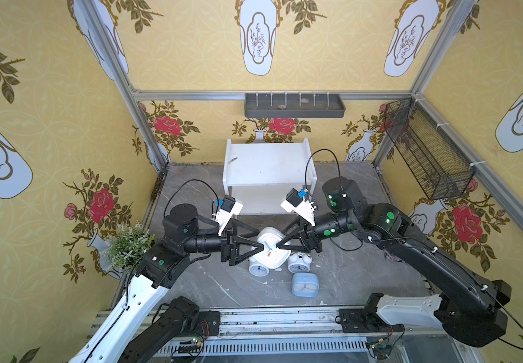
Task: Place the alarm clocks on the shelf by style
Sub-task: Pick up the alarm from the center of the board.
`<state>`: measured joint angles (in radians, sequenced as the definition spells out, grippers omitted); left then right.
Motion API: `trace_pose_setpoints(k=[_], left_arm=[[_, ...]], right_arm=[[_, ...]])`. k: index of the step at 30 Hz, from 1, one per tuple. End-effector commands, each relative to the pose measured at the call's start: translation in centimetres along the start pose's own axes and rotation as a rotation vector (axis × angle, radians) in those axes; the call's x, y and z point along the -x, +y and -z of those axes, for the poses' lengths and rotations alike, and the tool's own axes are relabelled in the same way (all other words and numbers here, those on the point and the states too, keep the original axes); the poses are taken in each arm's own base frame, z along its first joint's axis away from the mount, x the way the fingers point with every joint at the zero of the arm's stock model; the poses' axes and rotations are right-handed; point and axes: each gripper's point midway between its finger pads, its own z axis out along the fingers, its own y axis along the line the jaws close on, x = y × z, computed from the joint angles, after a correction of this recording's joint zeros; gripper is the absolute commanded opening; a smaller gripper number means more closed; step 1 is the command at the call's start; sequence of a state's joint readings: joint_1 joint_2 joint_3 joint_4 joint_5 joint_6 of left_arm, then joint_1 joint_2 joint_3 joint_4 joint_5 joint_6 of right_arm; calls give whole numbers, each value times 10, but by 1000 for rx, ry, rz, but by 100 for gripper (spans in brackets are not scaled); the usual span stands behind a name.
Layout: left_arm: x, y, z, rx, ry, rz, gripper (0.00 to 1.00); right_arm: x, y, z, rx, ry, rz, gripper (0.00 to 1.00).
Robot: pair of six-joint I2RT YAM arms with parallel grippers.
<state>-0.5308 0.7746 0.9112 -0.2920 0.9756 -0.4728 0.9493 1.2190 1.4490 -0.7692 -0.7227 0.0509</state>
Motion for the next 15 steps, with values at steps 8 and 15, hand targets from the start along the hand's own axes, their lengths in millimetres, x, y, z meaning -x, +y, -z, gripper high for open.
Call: trace_pose_setpoints(k=[8,15], left_arm=[[-1,-7,0,-48,-28,-16,62],[-1,-9,-2,-83,-36,-10,51]], right_arm=[[10,11,3,45,-29,33,24],[13,10,2,42,-31,36,24]])
